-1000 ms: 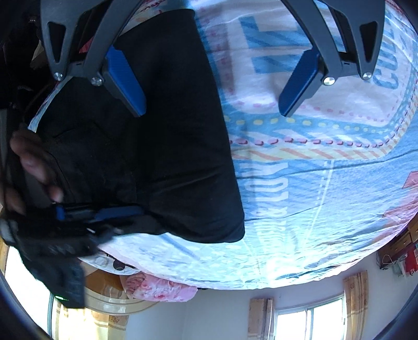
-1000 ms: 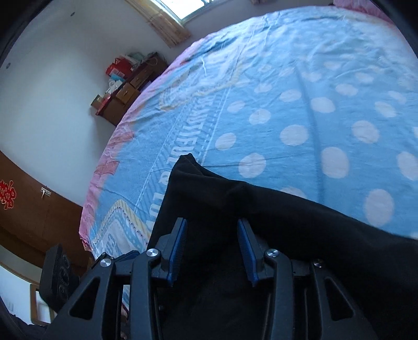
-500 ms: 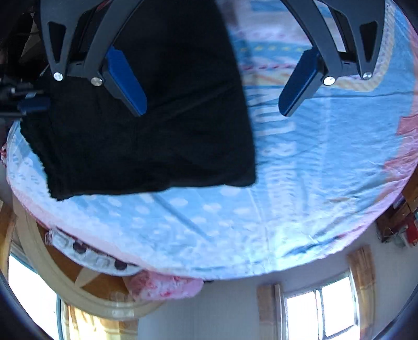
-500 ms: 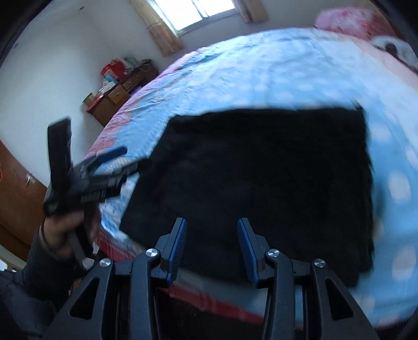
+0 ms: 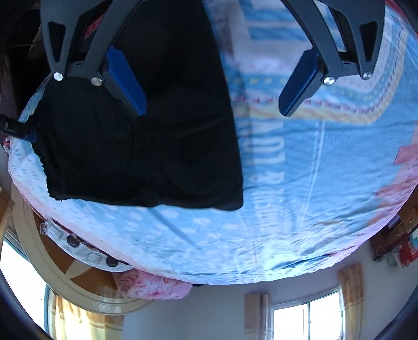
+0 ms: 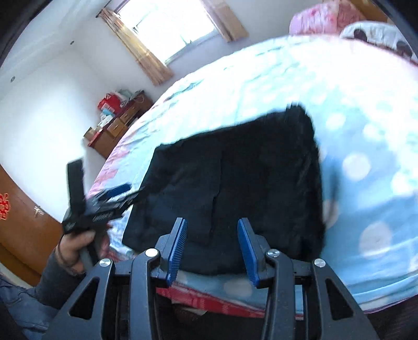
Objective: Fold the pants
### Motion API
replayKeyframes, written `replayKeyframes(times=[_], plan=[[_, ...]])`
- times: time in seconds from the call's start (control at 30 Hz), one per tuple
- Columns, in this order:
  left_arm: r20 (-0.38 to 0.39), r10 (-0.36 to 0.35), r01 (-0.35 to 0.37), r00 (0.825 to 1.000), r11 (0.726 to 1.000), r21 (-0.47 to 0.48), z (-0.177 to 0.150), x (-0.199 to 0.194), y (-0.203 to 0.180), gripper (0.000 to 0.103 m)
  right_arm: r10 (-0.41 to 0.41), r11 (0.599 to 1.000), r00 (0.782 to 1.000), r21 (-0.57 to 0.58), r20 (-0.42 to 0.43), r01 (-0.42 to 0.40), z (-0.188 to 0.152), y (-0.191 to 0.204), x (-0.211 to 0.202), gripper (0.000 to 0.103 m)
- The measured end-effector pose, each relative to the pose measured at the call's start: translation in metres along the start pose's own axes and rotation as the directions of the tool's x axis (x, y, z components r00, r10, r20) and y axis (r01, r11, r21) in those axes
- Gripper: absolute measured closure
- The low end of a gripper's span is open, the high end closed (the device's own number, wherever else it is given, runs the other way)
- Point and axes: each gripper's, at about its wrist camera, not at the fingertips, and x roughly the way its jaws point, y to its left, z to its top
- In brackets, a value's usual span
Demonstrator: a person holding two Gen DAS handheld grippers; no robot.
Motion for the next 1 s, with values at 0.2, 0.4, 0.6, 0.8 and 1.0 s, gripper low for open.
replayKeyframes(times=[0.2, 0.4, 0.6, 0.8, 1.0], plan=[[-0.039, -0.013, 0.013, 0.999, 1.000, 0.015, -0.027, 0.023, -0.016, 0.000, -0.090, 0.996, 0.993, -0.025, -0.071, 0.088, -0.012, -0.009, 0.032, 0.060], [-0.041, -0.028, 0.028, 0.999, 1.000, 0.009, -0.024, 0.021, -0.015, 0.000, -0.127, 0.989, 0.990, -0.083, -0.069, 0.121, -0.010, -0.002, 0.028, 0.060], [-0.035, -0.044, 0.044, 0.998, 0.999, 0.004, -0.021, 0.009, -0.010, 0.000, -0.097, 0.995, 0.993, -0.037, -0.069, 0.095, -0.004, -0.001, 0.013, 0.060], [-0.015, -0.086, 0.086, 0.996, 0.996, -0.004, -0.014, 0.006, 0.003, 0.000, -0.163, 0.986, 0.986, -0.037, 0.025, 0.164, 0.011, -0.005, -0.012, 0.057], [-0.023, -0.116, 0.115, 0.993, 0.993, -0.021, -0.007, 0.022, 0.008, 0.000, -0.212, 0.975, 0.977, 0.070, 0.008, 0.211, 0.021, -0.044, -0.002, 0.056]])
